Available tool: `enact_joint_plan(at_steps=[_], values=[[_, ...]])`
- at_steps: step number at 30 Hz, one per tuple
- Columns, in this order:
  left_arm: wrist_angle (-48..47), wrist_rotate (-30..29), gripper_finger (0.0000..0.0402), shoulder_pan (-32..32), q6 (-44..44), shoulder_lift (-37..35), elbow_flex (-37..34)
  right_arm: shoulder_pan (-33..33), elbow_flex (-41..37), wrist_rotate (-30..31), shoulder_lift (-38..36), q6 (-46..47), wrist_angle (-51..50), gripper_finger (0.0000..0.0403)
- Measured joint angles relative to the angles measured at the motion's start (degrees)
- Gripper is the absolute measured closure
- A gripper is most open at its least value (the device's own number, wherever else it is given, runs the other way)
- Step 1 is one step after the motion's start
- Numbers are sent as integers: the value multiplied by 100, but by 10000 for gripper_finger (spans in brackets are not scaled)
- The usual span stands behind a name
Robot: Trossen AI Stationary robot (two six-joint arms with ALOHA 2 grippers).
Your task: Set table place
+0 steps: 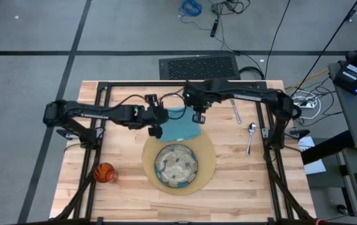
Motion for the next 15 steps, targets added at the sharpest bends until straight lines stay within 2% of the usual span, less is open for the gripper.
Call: enact_joint_plan(at_steps=[3,6,10,15], values=[[435,150,401,348,264,-2,-399,-291,0,-384,294,-190,373,403],[642,477,401,663,392,-2,-683,-464,0,-489,533,-320,613,403],[1128,589,401,989,738,-2,-891,-636,0,-787,776,-536,1013,403],[1678,1124,401,1403,1025,31,-936,-982,0,-887,906,-560,1218,403]])
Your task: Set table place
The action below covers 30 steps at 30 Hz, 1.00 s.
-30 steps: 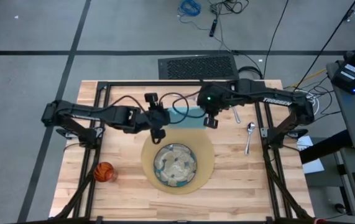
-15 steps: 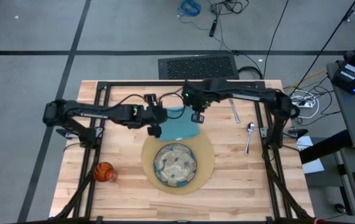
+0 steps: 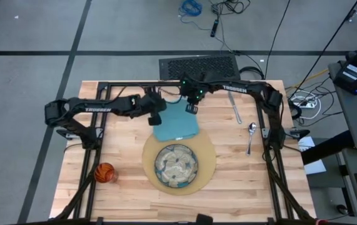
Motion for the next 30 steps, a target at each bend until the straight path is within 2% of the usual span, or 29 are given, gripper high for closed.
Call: enact_joint_plan(at_steps=[8,16,30], values=[[2,558,401,240,19,65,0,-138,11,-175,3,-12,-260,403],[-17,615,401,276,-19,379,2,-146,11,-156,3,-32,-377,403],[-9,615,401,259,-44,387,4,-140,9,-173,5,-56,-468,403]])
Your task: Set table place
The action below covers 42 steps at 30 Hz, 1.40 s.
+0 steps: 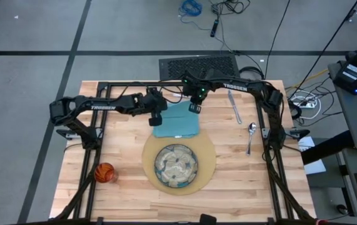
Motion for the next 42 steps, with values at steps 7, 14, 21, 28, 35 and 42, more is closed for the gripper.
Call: enact_joint_plan(at_steps=[7,14,21,28,35,42], values=[[-15,-2,401,-109,2,0,152,-2,0,2,0,-87,-2,403],[-2,-73,401,-119,11,0,181,16,0,13,0,-107,37,403],[-12,-313,402,-145,-243,0,181,17,-1,30,0,-171,79,403],[-41,-321,402,-145,-272,0,181,17,-2,30,0,-195,149,403],[-37,-321,402,-145,-283,0,181,17,-4,30,0,-195,171,401],[-35,-303,402,-145,-296,0,181,16,-9,31,0,-95,332,385]])
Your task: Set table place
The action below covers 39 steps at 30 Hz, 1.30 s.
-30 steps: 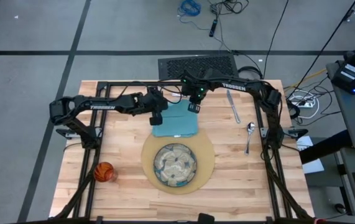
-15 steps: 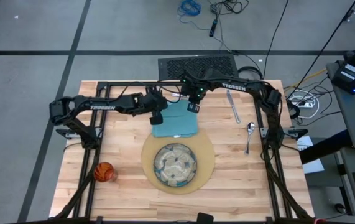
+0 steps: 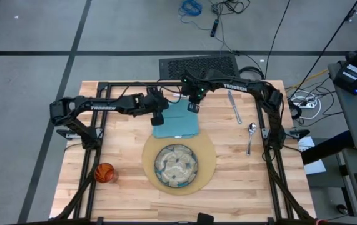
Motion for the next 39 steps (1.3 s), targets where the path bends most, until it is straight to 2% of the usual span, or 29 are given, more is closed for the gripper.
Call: enact_joint_plan(at_steps=[4,8,13,18,21,23,24,27,29,36,39], values=[[26,306,402,0,-11,0,0,-1,0,0,0,38,5,359],[26,310,399,5,-91,0,0,-1,0,3,0,53,33,319],[48,286,365,135,-302,0,0,-8,0,372,0,191,85,266],[194,-458,320,260,-739,0,0,-8,0,903,0,201,371,234],[73,-856,308,323,-871,0,2,-8,0,884,0,296,327,228],[-116,-878,307,320,-888,-2,2,-5,7,851,0,306,22,227],[-289,-721,306,308,-878,-2,2,8,7,789,-2,337,-218,227],[-942,423,306,152,-903,-2,2,93,7,527,-2,350,-879,227],[-1258,893,306,-28,-939,-2,0,181,7,433,-2,312,-1178,227],[-1731,1724,306,-883,-678,-17,0,457,4,410,-4,133,-1514,227],[-2004,1798,306,-1180,-580,-20,-1,466,4,413,-4,136,-1638,231]])
